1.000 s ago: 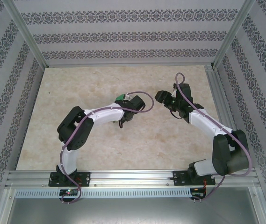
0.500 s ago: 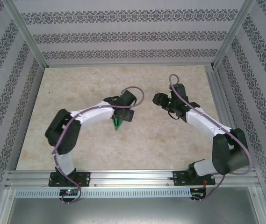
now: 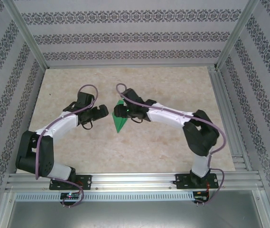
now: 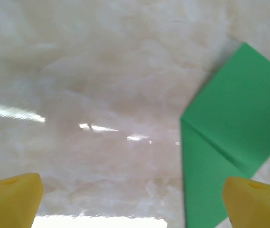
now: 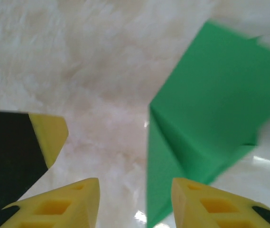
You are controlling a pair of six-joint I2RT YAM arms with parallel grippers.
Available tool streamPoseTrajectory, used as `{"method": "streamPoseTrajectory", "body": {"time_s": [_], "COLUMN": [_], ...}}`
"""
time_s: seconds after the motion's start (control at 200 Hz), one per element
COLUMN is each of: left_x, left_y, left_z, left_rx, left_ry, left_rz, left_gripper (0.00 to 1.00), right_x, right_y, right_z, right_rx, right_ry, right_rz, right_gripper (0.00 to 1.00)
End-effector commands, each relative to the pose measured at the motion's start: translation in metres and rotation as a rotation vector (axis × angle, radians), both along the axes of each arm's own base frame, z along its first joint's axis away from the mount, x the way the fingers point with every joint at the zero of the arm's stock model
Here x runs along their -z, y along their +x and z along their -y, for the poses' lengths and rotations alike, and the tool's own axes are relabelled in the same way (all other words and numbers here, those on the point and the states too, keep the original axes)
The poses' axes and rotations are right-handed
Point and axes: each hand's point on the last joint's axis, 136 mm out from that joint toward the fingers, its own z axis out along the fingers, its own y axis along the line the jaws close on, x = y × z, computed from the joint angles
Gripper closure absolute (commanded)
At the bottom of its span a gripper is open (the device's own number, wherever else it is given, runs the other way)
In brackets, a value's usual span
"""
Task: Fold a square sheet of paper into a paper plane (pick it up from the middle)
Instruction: Turn over the paper at the center of the table, then rotate the paper at the center of the table.
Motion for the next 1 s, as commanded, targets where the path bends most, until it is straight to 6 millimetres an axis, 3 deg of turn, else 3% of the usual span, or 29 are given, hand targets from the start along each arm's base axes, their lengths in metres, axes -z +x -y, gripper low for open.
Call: {"method": "streamPoseTrajectory", "body": {"time_s": [0.0,0.09,0.18,0.455,0.584,0.749,0.884,0.994], "left_x": [-0.017,-0.016,-0.014,-0.012,-0.008,-0.003,-0.004,-0.009], "left_y": [0.011,0.010,0.009,0.011,0.012,0.015,0.016,0.020], "left_z": [-0.008,-0.011,-0.010,0.000,0.008,0.021,0.031,0.045], "left_rx": [-0.077,-0.080,-0.075,-0.024,0.004,0.062,0.109,0.166], "left_ry": [-0.091,-0.100,-0.111,-0.155,-0.186,-0.238,-0.264,-0.273], "left_rz": [0.075,0.072,0.065,0.051,0.039,0.022,0.023,0.033], "left_gripper": [0.02,0.02,0.02,0.02,0.02,0.06,0.10,0.16], "right_x": [0.013,0.028,0.045,0.078,0.092,0.100,0.096,0.093], "right_y": [-0.005,-0.007,-0.006,0.005,0.001,-0.009,-0.019,-0.039], "right_z": [-0.023,-0.032,-0.028,0.005,0.013,0.017,0.024,0.031], "right_rx": [-0.045,-0.060,-0.053,-0.005,-0.051,-0.177,-0.314,-0.461], "right_ry": [0.006,-0.007,-0.051,-0.145,-0.146,-0.132,-0.079,-0.040], "right_rz": [-0.056,-0.098,-0.123,-0.147,-0.164,-0.165,-0.149,-0.158], "right_gripper": [0.57,0.59,0.60,0.60,0.60,0.62,0.62,0.62]}}
